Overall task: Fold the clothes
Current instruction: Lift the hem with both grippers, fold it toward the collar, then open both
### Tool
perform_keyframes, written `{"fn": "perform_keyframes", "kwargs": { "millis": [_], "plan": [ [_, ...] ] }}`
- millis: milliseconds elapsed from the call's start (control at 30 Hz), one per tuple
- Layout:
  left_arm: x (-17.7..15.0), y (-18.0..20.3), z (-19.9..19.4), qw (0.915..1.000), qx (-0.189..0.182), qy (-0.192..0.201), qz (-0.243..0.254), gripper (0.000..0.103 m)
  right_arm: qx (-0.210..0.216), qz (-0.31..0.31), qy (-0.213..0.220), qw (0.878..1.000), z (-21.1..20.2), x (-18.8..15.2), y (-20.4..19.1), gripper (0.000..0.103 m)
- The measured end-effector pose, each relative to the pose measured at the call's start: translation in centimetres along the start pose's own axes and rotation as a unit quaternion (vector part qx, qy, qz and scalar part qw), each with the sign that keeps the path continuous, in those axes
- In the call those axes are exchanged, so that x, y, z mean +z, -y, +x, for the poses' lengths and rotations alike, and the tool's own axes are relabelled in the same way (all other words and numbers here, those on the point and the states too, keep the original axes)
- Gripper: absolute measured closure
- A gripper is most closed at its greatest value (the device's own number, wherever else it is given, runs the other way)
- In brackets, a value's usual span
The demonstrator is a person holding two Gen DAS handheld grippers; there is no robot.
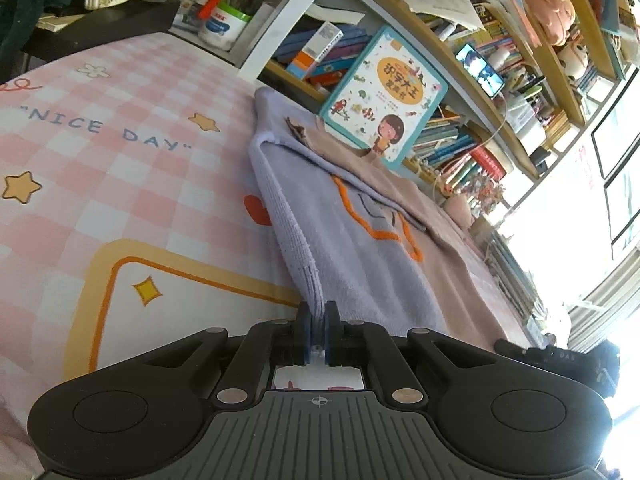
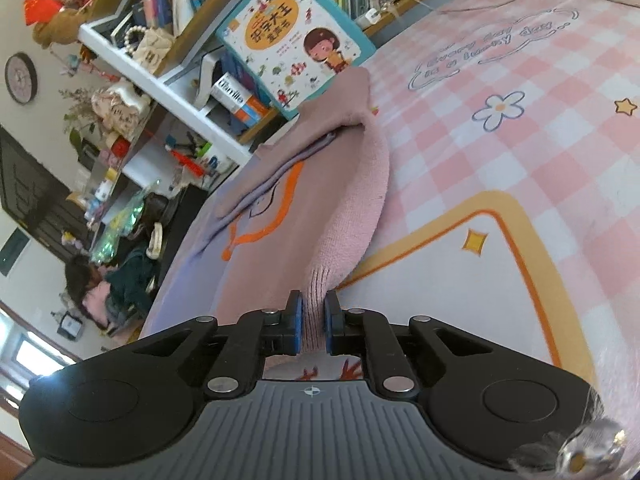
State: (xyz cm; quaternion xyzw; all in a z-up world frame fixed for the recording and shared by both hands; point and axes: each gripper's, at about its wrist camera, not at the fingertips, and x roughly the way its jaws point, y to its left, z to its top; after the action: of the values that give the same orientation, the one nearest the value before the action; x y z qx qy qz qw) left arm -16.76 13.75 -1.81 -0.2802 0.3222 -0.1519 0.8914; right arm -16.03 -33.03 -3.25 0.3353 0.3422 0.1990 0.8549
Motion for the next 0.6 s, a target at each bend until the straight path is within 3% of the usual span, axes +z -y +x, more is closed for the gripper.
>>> {"fn": "perform_keyframes", "kwargs": {
  "millis": [233, 467, 600],
  "plan": [
    [0.0, -1.1, 0.5, 0.9986, -0.011, -0.017, -0.049, 0.098, 0.013, 0.026, -0.008, 1.000, 0.1, -0.2, 0.6, 0.085],
    [-0.3, -0.9, 0.3, 0.9984, -0.023, -0.023, -0.047, 0.099, 0.006, 0.015, -0.011, 1.000, -0.3, -0.5, 0.4, 0.092],
    [-0.4, -0.4, -1.3, 0.9974, -0.044, -0.027, -0.050, 0.099, 0.029, 0.026, -0.005, 0.999, -1.8, -0.6, 0.5, 0.093]
  ]
}}
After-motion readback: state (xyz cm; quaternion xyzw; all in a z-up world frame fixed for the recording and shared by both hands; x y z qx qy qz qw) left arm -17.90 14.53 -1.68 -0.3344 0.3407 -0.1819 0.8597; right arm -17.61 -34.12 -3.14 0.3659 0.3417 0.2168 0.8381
